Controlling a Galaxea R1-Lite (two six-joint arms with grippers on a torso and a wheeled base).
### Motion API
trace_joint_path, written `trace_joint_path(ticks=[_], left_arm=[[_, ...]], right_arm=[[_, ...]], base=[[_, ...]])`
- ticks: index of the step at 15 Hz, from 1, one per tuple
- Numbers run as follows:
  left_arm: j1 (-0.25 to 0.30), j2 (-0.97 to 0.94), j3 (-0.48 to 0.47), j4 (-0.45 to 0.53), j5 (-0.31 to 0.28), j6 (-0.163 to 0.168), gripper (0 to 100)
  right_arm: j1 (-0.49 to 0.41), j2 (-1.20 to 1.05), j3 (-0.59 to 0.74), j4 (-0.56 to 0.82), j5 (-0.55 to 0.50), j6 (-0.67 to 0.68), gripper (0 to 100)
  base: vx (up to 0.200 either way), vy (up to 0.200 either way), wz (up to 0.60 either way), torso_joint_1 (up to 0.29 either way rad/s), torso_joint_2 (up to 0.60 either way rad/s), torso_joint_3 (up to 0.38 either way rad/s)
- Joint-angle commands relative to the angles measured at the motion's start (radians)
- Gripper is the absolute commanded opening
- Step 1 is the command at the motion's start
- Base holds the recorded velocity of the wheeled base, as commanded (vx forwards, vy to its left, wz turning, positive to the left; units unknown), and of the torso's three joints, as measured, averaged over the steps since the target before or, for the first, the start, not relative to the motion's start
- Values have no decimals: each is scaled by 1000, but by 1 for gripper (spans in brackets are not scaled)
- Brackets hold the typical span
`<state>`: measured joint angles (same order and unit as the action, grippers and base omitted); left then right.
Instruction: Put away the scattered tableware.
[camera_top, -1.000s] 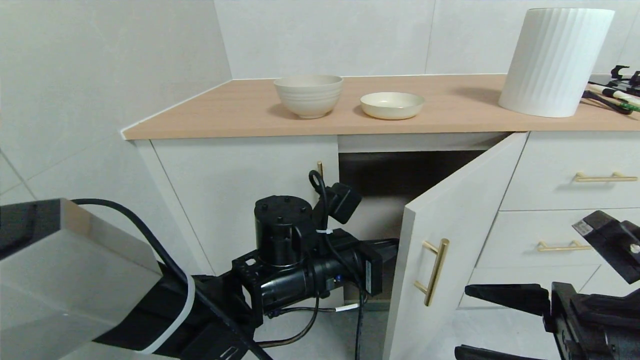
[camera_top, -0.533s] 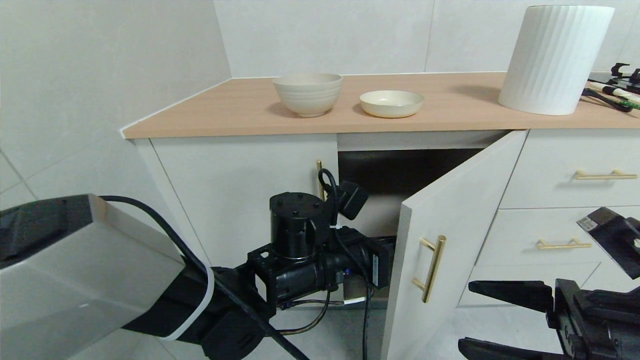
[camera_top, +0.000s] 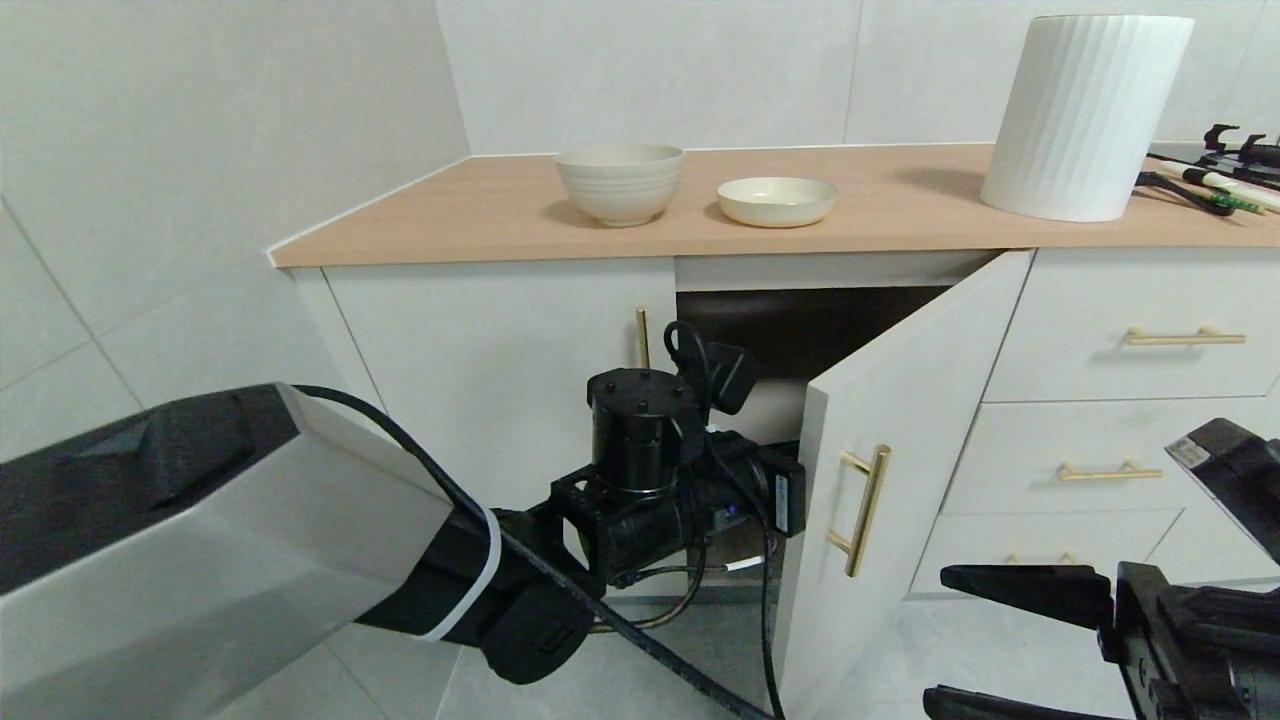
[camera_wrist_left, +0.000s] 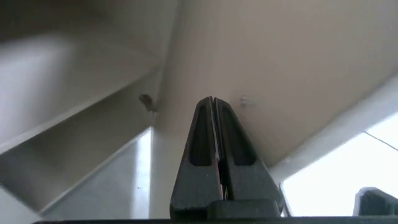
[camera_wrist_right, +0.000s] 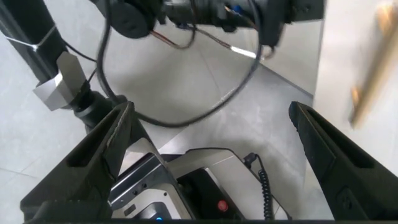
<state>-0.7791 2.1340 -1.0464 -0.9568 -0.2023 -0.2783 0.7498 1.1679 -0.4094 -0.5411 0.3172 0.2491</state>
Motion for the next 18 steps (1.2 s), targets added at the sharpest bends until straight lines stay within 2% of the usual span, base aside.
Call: trace_joint_path(ticks=[1, 5, 7, 9, 10, 11, 14, 16, 17, 18], left_arm=[[-3, 17, -9, 3, 8, 1, 0], [-71, -13, -12, 30, 27, 1, 0], [-149, -32, -15, 33, 54, 1, 0], [-318, -89, 6, 44, 38, 1, 0], [-344, -102, 16, 52, 32, 1, 0], [-344, -108, 20, 52, 32, 1, 0], [-209, -112, 68, 46, 38, 1, 0], [-137, -125, 100, 39, 43, 4, 0], [-69, -163, 143, 30, 46, 5, 0], [-31, -203, 177, 32, 46, 7, 0]], right_arm=[[8, -10, -2, 0, 0, -1, 100], [31, -16, -2, 0, 2, 1, 100], [66, -40, 0, 0, 2, 1, 100], [118, -100, 11, 1, 43, 1, 100], [120, -117, 15, 1, 85, 1, 100], [120, -120, 15, 9, 97, 1, 100], [109, -119, -2, 56, 92, 1, 100], [65, -105, -20, 64, 91, 1, 100], [13, -82, -42, 81, 91, 1, 100], [-9, -63, -60, 96, 89, 1, 100]], base=[[0, 0, 0, 0, 0, 0], [0, 0, 0, 0, 0, 0], [0, 0, 0, 0, 0, 0], [0, 0, 0, 0, 0, 0], [0, 0, 0, 0, 0, 0], [0, 0, 0, 0, 0, 0], [0, 0, 0, 0, 0, 0], [0, 0, 0, 0, 0, 0], [0, 0, 0, 0, 0, 0], [0, 0, 0, 0, 0, 0]])
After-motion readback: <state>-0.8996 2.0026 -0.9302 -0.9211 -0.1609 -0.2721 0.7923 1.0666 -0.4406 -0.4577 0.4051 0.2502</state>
